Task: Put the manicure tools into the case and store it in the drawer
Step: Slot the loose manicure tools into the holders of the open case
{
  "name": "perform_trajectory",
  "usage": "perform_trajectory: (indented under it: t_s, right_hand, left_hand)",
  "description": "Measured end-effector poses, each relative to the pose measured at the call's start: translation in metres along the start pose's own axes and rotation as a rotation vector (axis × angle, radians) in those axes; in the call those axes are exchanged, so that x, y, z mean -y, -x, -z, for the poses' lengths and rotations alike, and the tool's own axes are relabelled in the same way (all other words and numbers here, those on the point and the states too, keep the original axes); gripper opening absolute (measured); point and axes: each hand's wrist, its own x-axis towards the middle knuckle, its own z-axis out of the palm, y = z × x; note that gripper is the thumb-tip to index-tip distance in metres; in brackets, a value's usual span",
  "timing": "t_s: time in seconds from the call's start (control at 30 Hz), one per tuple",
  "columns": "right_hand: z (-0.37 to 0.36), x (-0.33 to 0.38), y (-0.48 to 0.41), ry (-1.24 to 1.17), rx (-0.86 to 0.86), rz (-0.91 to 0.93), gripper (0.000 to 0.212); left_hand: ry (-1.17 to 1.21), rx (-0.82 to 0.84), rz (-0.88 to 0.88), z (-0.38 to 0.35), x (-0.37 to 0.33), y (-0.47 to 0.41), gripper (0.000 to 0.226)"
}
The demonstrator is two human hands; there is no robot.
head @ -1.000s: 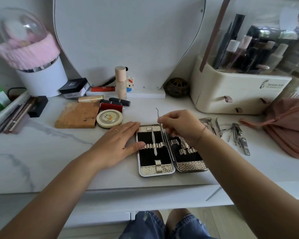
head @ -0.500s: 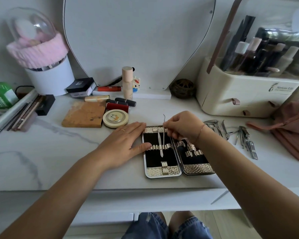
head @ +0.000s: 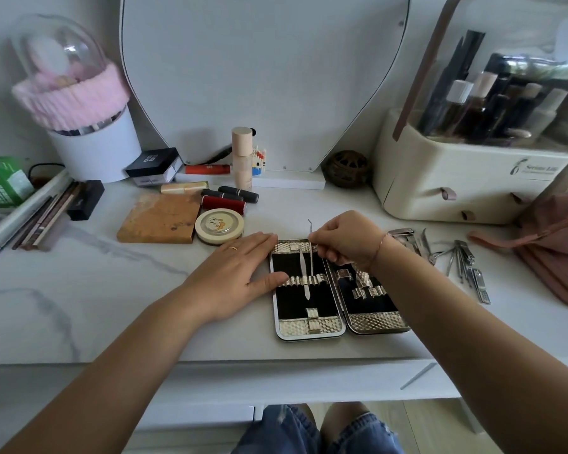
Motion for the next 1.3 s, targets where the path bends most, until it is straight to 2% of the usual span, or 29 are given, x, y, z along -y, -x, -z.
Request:
perform_trajectory:
  t_s: [0.4, 0.6, 0.8, 0.93, 1.13, 1.3]
  right_hand:
    - [0.002, -0.001, 0.003, 0.123, 0.004, -0.014, 0.035]
    - [0.000, -0.003, 0.002, 0.304, -0.027, -0.025, 0.027]
    - [-0.003, -0.002, 0.010, 0.439, -0.028, 0.044, 0.020]
    - [-0.001, -0.002, 0.012, 0.460, -0.021, 0.058, 0.017]
    - [-0.006, 0.002, -0.004, 0.462, -0.178, 0.151, 0.018]
    - [-0.007, 0.005, -0.016, 0.422, -0.181, 0.094, 0.015]
  left_hand:
    - [0.007, -0.001, -0.008, 0.002, -0.002, 0.001, 0.085]
    - [-0.004, 0.005, -0.004, 0.002, -0.002, 0.001, 0.089]
    - [-0.019, 0.019, 0.004, 0.002, -0.001, 0.000, 0.097]
    - [-0.010, 0.015, 0.008, 0.001, -0.001, 0.000, 0.099]
    - [0.006, 0.010, -0.011, 0.002, -0.001, 0.000, 0.093]
    - [0.012, 0.008, -0.009, 0.002, -0.001, 0.000, 0.092]
